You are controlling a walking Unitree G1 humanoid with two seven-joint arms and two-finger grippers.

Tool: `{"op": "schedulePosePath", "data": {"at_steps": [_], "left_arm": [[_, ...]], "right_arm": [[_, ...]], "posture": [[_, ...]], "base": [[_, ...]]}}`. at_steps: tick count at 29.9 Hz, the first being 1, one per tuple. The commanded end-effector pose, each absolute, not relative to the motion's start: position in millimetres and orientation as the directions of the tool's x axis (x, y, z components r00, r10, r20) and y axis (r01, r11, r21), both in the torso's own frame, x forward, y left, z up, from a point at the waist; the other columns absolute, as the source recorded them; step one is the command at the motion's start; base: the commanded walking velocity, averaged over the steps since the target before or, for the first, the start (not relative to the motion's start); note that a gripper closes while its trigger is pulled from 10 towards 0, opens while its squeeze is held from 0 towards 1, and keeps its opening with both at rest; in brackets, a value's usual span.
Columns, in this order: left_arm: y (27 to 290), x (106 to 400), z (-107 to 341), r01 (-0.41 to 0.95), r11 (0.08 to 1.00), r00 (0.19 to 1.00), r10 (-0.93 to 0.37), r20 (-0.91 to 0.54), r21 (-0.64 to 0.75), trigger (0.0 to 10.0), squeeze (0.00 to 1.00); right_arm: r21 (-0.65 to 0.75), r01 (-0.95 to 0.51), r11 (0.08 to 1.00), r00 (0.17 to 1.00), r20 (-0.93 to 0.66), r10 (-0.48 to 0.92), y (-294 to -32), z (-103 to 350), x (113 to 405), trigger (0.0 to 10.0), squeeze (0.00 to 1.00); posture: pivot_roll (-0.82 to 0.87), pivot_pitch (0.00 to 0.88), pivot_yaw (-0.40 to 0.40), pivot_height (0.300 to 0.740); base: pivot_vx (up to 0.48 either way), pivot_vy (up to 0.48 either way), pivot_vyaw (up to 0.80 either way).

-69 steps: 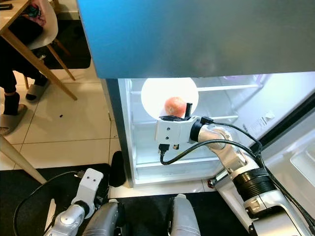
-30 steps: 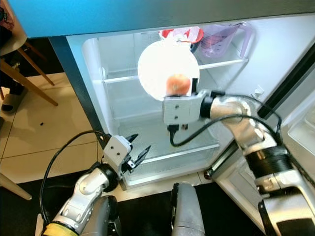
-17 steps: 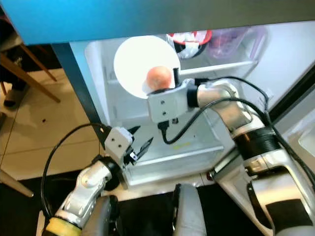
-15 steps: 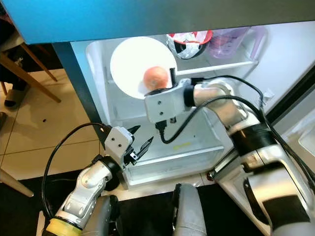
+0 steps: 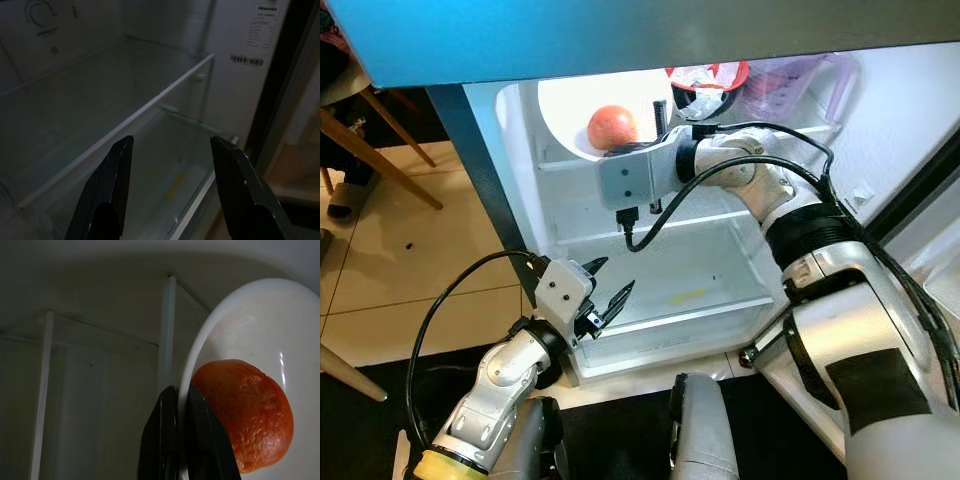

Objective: Restocking fridge

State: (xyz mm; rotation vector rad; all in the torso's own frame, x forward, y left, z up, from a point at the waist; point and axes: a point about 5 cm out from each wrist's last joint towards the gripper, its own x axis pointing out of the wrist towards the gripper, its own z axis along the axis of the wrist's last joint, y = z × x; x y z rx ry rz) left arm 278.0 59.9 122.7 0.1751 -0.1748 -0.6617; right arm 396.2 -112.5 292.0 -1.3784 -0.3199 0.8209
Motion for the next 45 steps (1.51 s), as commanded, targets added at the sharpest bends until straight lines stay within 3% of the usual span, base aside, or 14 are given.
{"op": "schedulePosePath", "data": {"at_steps": [1,8,17,18,19,20,22,29,30,31,39,45], "left_arm": [[57,274,120,0.6,0.776,0.775,-0.624,0.098,0.194,10.0,0.0],[61,271,120,0.588,0.787,0.787,-0.61,0.091,0.189,10.0,0.0],[63,270,121,0.582,0.792,0.794,-0.603,0.083,0.187,10.0,0.0],[63,270,121,0.581,0.792,0.794,-0.602,0.082,0.187,10.0,0.0],[63,270,121,0.58,0.793,0.795,-0.601,0.082,0.187,10.0,0.0],[63,270,121,0.58,0.793,0.795,-0.601,0.082,0.187,10.0,0.0],[63,269,121,0.577,0.795,0.798,-0.598,0.08,0.185,10.0,0.0],[63,267,119,0.579,0.796,0.8,-0.597,0.068,0.176,10.0,0.0],[62,267,119,0.581,0.795,0.799,-0.598,0.067,0.175,10.0,0.0],[62,267,119,0.582,0.795,0.798,-0.599,0.067,0.174,10.0,0.0],[60,267,118,0.592,0.788,0.792,-0.608,0.062,0.168,10.0,0.0],[57,265,116,0.6,0.785,0.788,-0.613,0.056,0.156,10.0,0.0]], "right_arm": [[-0.958,-0.287,-0.021,0.694,-0.223,0.684,-108,299,397,10.0,0.0],[-0.976,-0.219,-0.003,0.763,-0.173,0.623,-109,304,406,10.0,0.0],[-0.97,-0.244,-0.01,0.768,-0.2,0.609,-105,294,410,10.0,0.0],[-0.968,-0.25,-0.011,0.765,-0.205,0.611,-104,293,410,10.0,0.08],[-0.967,-0.256,-0.015,0.761,-0.211,0.614,-102,291,409,10.0,0.45],[-0.967,-0.256,-0.015,0.761,-0.211,0.614,-102,291,409,10.0,0.45],[-0.966,-0.257,-0.019,0.755,-0.213,0.619,-99,290,409,10.0,1.0],[-0.985,-0.173,-0.007,0.762,-0.138,0.633,-96,300,409,10.0,1.0],[-0.988,-0.154,0.001,0.766,-0.119,0.631,-98,303,409,10.0,0.72],[-0.99,-0.139,0.007,0.771,-0.104,0.628,-100,306,409,10.0,0.0],[-0.997,-0.063,0.043,0.818,-0.027,0.575,-127,322,410,10.0,0.0],[-0.99,-0.117,0.074,0.816,-0.054,0.575,-156,316,405,10.0,0.0]], "posture": [[-0.06,0.178,-0.009,0.589],[-0.03,0.194,-0.019,0.589],[-0.02,0.2,-0.022,0.589],[-0.02,0.2,-0.022,0.589],[-0.02,0.202,-0.023,0.589],[-0.02,0.202,-0.023,0.589],[-0.02,0.204,-0.023,0.589],[-0.02,0.203,-0.019,0.589],[-0.03,0.202,-0.017,0.589],[-0.03,0.201,-0.016,0.589],[-0.05,0.199,-0.006,0.589],[-0.08,0.203,-0.006,0.589]], "base": [[0.0,0.0,0.0],[0.0,0.0,0.0],[0.0,0.0,0.0],[0.0,0.0,0.0],[0.0,0.0,0.0],[0.0,0.0,0.0],[0.0,0.0,0.0],[0.0,0.0,0.0],[0.0,0.0,0.0],[0.0,0.0,0.0],[0.0,0.0,0.0],[0.0,0.0,0.0]]}}
